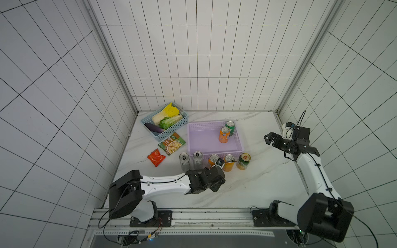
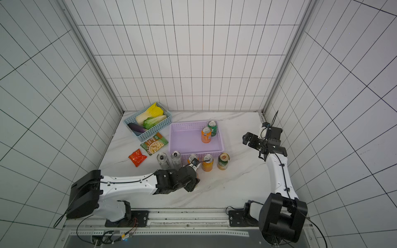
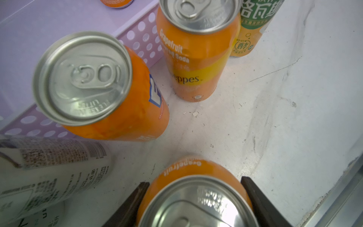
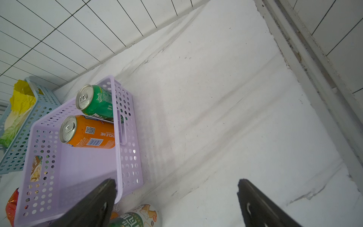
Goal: Take out the drinks from the basket
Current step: Place the drink at the center of the board, then pick up the drink from the basket.
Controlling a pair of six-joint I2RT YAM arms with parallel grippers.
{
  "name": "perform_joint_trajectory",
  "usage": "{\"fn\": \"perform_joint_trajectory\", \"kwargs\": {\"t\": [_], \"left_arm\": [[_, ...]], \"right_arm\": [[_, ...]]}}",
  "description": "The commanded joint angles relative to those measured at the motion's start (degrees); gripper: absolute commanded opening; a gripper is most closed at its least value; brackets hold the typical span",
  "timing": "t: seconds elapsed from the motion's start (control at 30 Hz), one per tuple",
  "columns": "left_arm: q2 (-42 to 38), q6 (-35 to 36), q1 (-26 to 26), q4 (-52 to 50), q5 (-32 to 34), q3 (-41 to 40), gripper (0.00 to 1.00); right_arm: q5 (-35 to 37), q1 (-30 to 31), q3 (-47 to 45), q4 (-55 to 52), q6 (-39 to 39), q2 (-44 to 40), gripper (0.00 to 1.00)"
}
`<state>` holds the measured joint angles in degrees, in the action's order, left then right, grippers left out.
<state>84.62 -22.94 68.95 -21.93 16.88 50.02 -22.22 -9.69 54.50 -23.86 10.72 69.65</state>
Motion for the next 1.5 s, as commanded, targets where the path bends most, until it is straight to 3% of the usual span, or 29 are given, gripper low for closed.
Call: {"fn": "perform_joint_trajectory", "kwargs": {"t": [0.0,0.27,0.87,1.23,1.47], "left_arm": [[0.26,-1.13,0.22,4.95,0.87,0.00,0.70],[-0.85,-1.26,0.22,4.44,1.53,-0.36,0.77],[-12.09,2.67,-1.08,-2.76,6.53,5.69,0.92],[-19.12,8.76,-12.55,-9.94,1.48,12.29,0.95],[-21.47,12.57,-24.77,-16.25,-4.16,17.14,0.98]], "right_arm": [[0.46,-0.44,-1.43,-0.34,-0.43,0.27,0.99],[0.39,-0.45,-1.43,-0.37,-0.41,0.22,1.00],[0.24,-0.50,-1.42,-0.42,-0.52,0.05,1.00],[0.06,-0.46,-1.44,-0.49,-0.51,-0.04,1.00],[-0.55,-0.50,-1.48,-0.44,-0.45,0.15,0.99]]}}
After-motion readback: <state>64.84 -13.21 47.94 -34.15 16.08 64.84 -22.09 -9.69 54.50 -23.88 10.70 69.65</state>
